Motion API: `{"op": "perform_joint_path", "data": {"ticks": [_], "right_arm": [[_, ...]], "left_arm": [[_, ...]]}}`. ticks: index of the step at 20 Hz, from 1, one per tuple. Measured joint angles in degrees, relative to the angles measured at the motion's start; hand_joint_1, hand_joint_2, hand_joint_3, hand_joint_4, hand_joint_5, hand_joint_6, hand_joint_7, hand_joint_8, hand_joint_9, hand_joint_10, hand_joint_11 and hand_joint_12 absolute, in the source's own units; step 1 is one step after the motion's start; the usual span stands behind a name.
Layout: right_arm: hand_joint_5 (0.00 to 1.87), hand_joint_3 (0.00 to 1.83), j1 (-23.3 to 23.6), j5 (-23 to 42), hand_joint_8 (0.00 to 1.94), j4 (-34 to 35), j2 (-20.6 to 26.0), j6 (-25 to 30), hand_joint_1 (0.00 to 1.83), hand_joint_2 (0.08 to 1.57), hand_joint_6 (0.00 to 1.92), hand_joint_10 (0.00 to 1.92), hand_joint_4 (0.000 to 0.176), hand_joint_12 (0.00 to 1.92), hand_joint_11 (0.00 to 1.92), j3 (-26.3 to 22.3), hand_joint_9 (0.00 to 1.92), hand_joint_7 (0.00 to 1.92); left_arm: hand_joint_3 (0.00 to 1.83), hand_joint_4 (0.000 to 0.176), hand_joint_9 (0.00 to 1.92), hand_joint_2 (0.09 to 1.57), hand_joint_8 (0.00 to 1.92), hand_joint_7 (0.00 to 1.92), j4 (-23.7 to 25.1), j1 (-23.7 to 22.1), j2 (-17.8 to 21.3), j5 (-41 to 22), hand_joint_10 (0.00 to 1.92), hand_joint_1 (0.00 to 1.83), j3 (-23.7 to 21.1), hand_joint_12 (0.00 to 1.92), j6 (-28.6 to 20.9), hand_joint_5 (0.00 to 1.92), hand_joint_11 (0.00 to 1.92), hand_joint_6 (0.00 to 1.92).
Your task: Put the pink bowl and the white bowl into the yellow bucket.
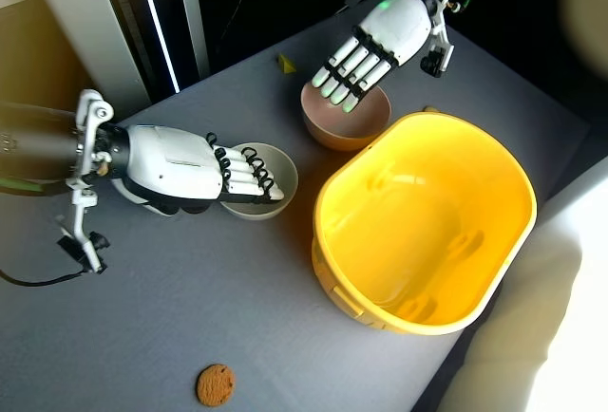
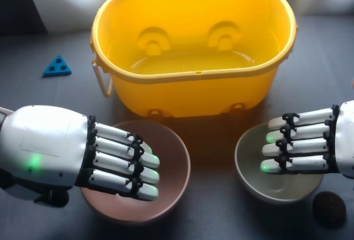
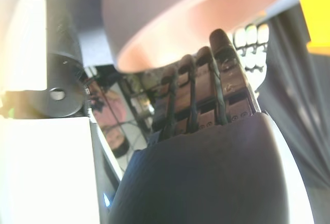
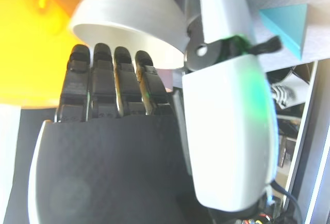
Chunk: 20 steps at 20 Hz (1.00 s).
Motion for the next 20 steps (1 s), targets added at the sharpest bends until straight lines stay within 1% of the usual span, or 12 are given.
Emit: {"op": "perform_joint_path", "data": {"ticks": [2, 4, 6, 7, 9, 12, 13, 15, 16, 17, 19, 20], "right_arm": [[0.01, 0.00, 0.0, -0.3, 0.00, 0.0, 0.0, 0.0, 1.23, 0.97, 0.00, 0.00, 0.000, 0.00, 0.00, 0.0, 0.00, 0.00], [0.02, 0.00, -0.2, -0.3, 0.00, 0.3, -0.4, -0.1, 1.24, 0.96, 0.00, 0.00, 0.000, 0.00, 0.00, 0.2, 0.00, 0.00], [0.01, 0.00, -0.3, -0.2, 0.00, -0.1, -0.7, -0.1, 1.24, 0.97, 0.00, 0.00, 0.000, 0.00, 0.00, 0.3, 0.00, 0.00], [0.01, 0.00, -0.6, -0.1, 0.00, 0.1, -0.9, -0.1, 1.24, 0.97, 0.00, 0.00, 0.000, 0.00, 0.00, 0.3, 0.00, 0.00], [0.01, 0.00, -0.6, -0.2, 0.00, 0.1, -1.0, -0.1, 1.23, 0.96, 0.00, 0.00, 0.000, 0.00, 0.00, 0.3, 0.00, 0.00], [0.02, 0.00, -0.7, -0.2, 0.00, 0.1, -1.5, -0.1, 1.22, 0.97, 0.00, 0.00, 0.000, 0.00, 0.00, 0.3, 0.00, 0.00], [0.01, 0.00, -0.7, -0.2, 0.00, 0.1, -1.5, -0.1, 1.23, 0.97, 0.00, 0.00, 0.000, 0.00, 0.00, 0.3, 0.00, 0.00], [0.00, 0.00, -0.7, -0.2, 0.00, 0.3, -1.6, -0.1, 1.22, 0.98, 0.00, 0.00, 0.000, 0.00, 0.00, 0.4, 0.00, 0.00], [0.00, 0.00, -0.7, 0.0, 0.00, 0.4, -1.8, -0.1, 1.20, 0.98, 0.00, 0.00, 0.000, 0.00, 0.00, 0.6, 0.00, 0.00], [0.00, 0.00, -0.7, 0.0, 0.00, 0.5, -2.1, -0.1, 1.20, 0.98, 0.00, 0.00, 0.000, 0.00, 0.00, 1.0, 0.00, 0.00], [0.00, 0.00, -1.0, -0.1, 0.00, 1.4, -2.9, -0.2, 1.22, 0.98, 0.00, 0.00, 0.000, 0.00, 0.00, 2.0, 0.00, 0.00], [0.00, 0.00, -1.3, 0.1, 0.00, 2.1, -3.2, -0.2, 1.24, 0.97, 0.00, 0.00, 0.000, 0.00, 0.00, 2.5, 0.00, 0.00]], "left_arm": [[0.00, 0.000, 0.07, 0.97, 0.00, 0.12, -0.1, 0.2, -0.3, 0.6, 0.00, 1.35, 0.4, 0.50, 0.1, 0.11, 0.00, 0.00], [0.00, 0.000, 0.09, 0.97, 0.01, 0.12, 0.0, 0.6, -0.9, 1.1, 0.01, 1.35, 0.5, 0.58, 0.5, 0.12, 0.00, 0.01], [0.01, 0.000, 0.09, 0.99, 0.00, 0.11, 0.7, 1.0, -1.1, 1.2, 0.00, 1.31, 0.5, 0.56, 0.8, 0.09, 0.00, 0.00], [0.00, 0.000, 0.10, 0.97, 0.01, 0.14, 1.0, 1.3, -1.4, 1.3, 0.01, 1.34, 0.9, 0.58, 0.9, 0.12, 0.00, 0.01], [0.00, 0.000, 0.09, 0.97, 0.00, 0.13, 1.4, 1.6, -1.6, 2.0, 0.00, 1.32, 1.1, 0.54, 1.0, 0.12, 0.00, 0.00], [0.00, 0.000, 0.11, 0.97, 0.00, 0.14, 1.3, 2.2, -1.9, 2.5, 0.01, 1.31, 1.4, 0.59, 1.4, 0.12, 0.00, 0.00], [0.00, 0.000, 0.10, 0.98, 0.00, 0.13, 1.5, 2.3, -2.1, 2.7, 0.00, 1.34, 1.5, 0.56, 1.4, 0.12, 0.00, 0.00], [0.01, 0.000, 0.10, 0.99, 0.00, 0.13, 1.4, 2.4, -2.4, 2.9, 0.00, 1.33, 1.5, 0.55, 1.5, 0.11, 0.00, 0.00], [0.01, 0.000, 0.08, 1.00, 0.00, 0.12, 1.4, 2.5, -2.5, 3.0, 0.00, 1.33, 1.5, 0.48, 1.6, 0.09, 0.00, 0.00], [0.01, 0.000, 0.08, 1.00, 0.00, 0.12, 1.5, 2.5, -2.5, 3.1, 0.00, 1.33, 1.6, 0.48, 1.6, 0.09, 0.00, 0.00], [0.01, 0.000, 0.10, 1.00, 0.01, 0.13, 1.4, 2.5, -2.5, 3.4, 0.01, 1.31, 1.7, 0.50, 1.8, 0.11, 0.00, 0.01], [0.00, 0.000, 0.09, 0.99, 0.00, 0.12, 1.3, 2.6, -2.5, 3.6, 0.00, 1.29, 1.8, 0.59, 1.8, 0.11, 0.00, 0.01]]}}
